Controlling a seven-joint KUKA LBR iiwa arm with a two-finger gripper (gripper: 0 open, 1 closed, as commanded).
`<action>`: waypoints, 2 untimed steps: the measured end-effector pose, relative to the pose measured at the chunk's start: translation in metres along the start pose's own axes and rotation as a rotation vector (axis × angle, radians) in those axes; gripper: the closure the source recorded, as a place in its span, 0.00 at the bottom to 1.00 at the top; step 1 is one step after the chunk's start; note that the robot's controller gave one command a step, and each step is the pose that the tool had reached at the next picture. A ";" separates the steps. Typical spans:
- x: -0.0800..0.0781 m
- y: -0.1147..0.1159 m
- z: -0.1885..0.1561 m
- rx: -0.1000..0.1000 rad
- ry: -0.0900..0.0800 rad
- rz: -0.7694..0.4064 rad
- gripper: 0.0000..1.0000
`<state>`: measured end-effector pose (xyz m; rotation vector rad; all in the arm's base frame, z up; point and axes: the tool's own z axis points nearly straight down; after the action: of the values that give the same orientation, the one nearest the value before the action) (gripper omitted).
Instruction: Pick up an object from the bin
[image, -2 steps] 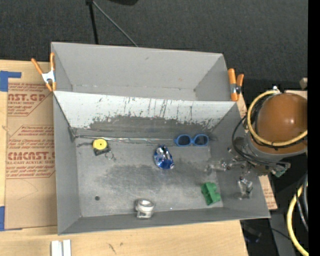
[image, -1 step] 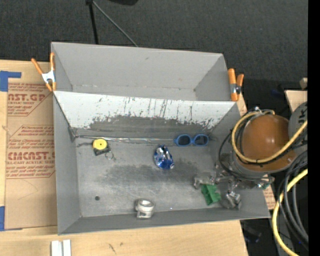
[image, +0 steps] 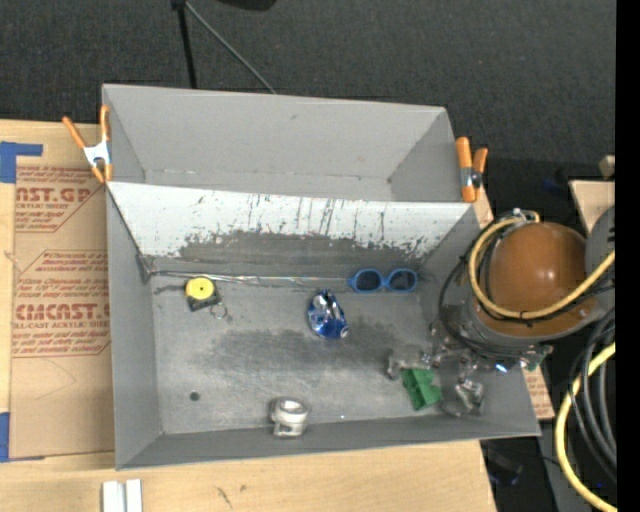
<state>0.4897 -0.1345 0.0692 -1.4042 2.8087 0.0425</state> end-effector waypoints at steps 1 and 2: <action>0.003 -0.004 -0.001 0.012 0.002 -0.004 1.00; 0.001 -0.004 -0.001 0.015 -0.005 -0.004 0.00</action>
Offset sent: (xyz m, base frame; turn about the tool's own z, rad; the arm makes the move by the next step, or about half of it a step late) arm 0.0000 0.0000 0.0000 0.0000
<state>0.4927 -0.1376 0.0701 -1.4048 2.7964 0.0247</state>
